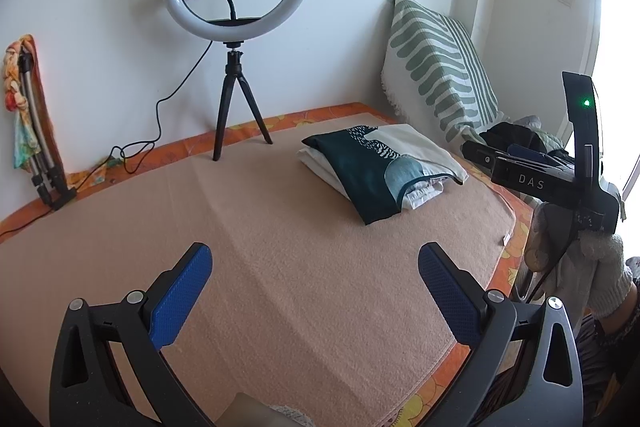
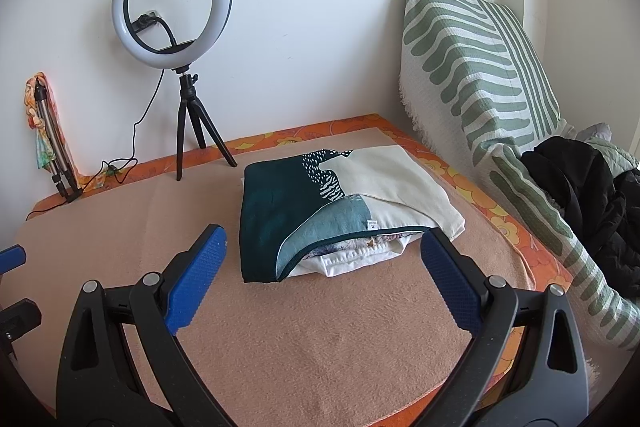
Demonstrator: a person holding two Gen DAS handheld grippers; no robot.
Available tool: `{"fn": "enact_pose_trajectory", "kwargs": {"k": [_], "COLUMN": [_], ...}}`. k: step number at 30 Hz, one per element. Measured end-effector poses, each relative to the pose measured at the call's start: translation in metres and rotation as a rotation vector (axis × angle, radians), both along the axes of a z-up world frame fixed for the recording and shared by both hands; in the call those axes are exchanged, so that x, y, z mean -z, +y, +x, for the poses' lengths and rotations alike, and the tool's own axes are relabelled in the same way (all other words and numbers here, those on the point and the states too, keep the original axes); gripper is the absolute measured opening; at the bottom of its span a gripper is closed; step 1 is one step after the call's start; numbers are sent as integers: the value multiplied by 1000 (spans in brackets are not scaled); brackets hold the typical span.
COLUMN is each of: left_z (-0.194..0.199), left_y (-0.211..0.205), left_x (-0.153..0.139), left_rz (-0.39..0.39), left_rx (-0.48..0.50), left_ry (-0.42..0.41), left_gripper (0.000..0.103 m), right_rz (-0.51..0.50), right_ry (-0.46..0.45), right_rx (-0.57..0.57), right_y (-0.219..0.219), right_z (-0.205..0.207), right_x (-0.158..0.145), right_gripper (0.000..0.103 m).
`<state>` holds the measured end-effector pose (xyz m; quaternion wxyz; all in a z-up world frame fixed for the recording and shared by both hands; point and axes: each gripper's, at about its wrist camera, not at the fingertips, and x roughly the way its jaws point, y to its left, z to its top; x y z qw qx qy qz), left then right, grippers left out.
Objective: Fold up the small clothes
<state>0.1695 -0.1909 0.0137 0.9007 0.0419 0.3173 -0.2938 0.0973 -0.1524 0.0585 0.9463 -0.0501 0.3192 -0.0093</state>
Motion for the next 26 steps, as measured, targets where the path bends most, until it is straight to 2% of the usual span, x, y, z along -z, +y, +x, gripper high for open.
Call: {"fn": "enact_pose_trajectory", "kwargs": {"k": [26], "left_z": [-1], "left_y": [7], "left_x": [-3], "left_rz": [-13], "left_rx": [-13], "left_ry": [2], "left_gripper": [102], "right_rz": [-2], "right_ry": [1], "right_rx": [1], "right_y": [6], "right_z": [-3], "right_x": [0], "right_gripper": [99]}}
